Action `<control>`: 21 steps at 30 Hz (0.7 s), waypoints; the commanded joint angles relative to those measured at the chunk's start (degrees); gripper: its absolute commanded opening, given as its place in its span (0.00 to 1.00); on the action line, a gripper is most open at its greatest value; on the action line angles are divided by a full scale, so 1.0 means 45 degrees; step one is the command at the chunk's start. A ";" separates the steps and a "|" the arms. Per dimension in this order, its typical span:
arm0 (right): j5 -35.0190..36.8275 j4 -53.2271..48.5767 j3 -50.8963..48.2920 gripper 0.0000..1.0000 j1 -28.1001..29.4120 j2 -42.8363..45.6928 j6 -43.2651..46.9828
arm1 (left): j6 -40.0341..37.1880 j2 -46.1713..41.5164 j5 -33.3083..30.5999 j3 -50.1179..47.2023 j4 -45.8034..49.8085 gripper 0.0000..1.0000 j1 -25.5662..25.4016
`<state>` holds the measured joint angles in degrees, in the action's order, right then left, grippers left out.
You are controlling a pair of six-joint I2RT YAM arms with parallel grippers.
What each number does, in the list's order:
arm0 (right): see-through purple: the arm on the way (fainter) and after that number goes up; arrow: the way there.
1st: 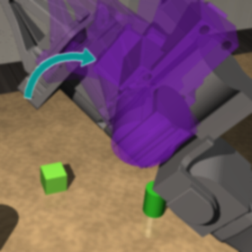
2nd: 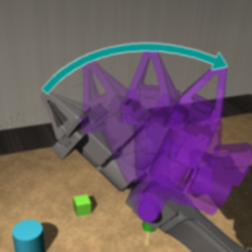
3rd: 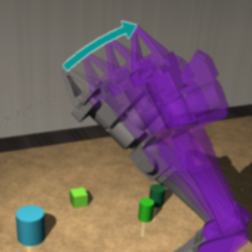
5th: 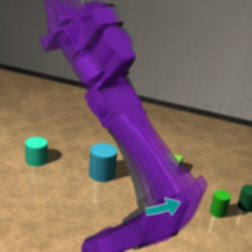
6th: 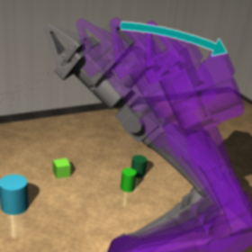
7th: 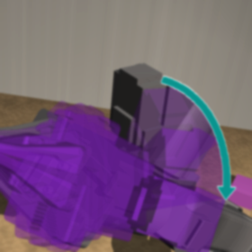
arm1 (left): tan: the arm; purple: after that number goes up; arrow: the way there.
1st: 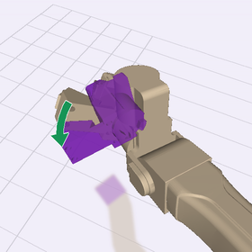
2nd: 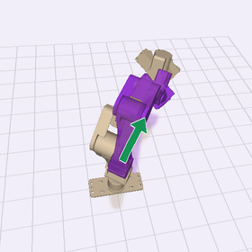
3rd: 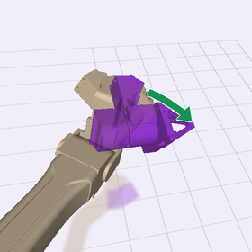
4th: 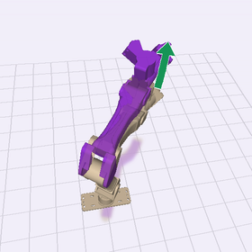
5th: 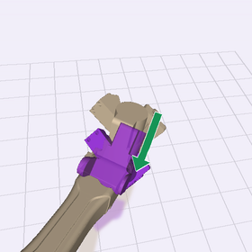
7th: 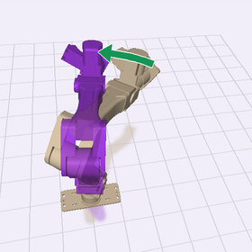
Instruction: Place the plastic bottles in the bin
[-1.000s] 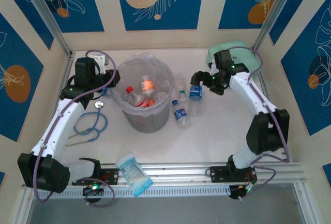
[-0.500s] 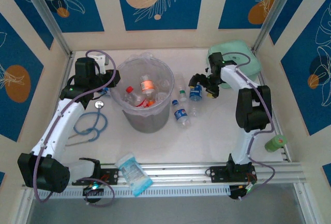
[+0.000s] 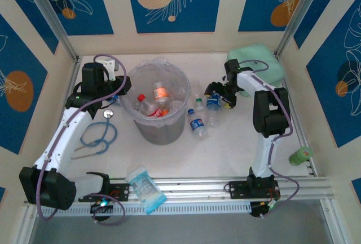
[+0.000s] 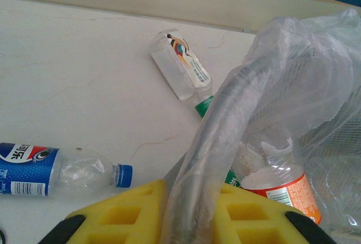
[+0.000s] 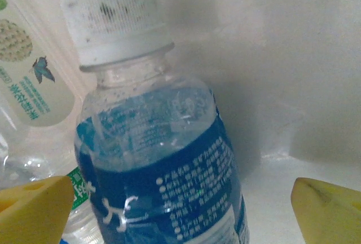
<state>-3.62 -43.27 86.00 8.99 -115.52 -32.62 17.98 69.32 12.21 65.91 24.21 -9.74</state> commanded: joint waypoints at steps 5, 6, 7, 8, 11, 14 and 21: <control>0.0238 0.0201 0.0839 0.99 0.0050 -0.0640 -0.0212 | -0.0108 0.0123 0.0022 -0.0313 0.0462 0.23 0.0156; 0.0218 0.0220 0.0922 1.00 0.0043 -0.0735 -0.0231 | -0.0118 0.0123 0.0022 -0.0327 0.0466 0.23 0.0154; 0.0189 0.0222 0.1046 0.99 0.0036 -0.0833 -0.0217 | -0.0117 0.0133 0.0022 -0.0330 0.0470 0.23 0.0152; 0.0179 0.0159 0.1170 0.98 0.0033 -0.0914 -0.0219 | -0.0114 0.0138 0.0022 -0.0330 0.0461 0.23 0.0152; 0.0156 -0.0034 0.1589 0.91 0.0016 -0.1232 -0.0193 | -0.0115 0.0150 0.0029 -0.0330 0.0480 0.23 0.0162; 0.0334 -0.0128 0.1783 0.89 -0.0016 -0.1427 -0.0212 | -0.0118 0.0151 0.0022 -0.0329 0.0481 0.23 0.0157; 0.0511 0.0186 0.1554 0.73 -0.0009 -0.1465 -0.0205 | -0.0120 0.0154 0.0041 -0.0330 0.0483 0.23 0.0154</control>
<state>-1.69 -42.33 92.62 8.97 -121.36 -33.36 17.98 69.32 12.21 65.91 24.21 -9.74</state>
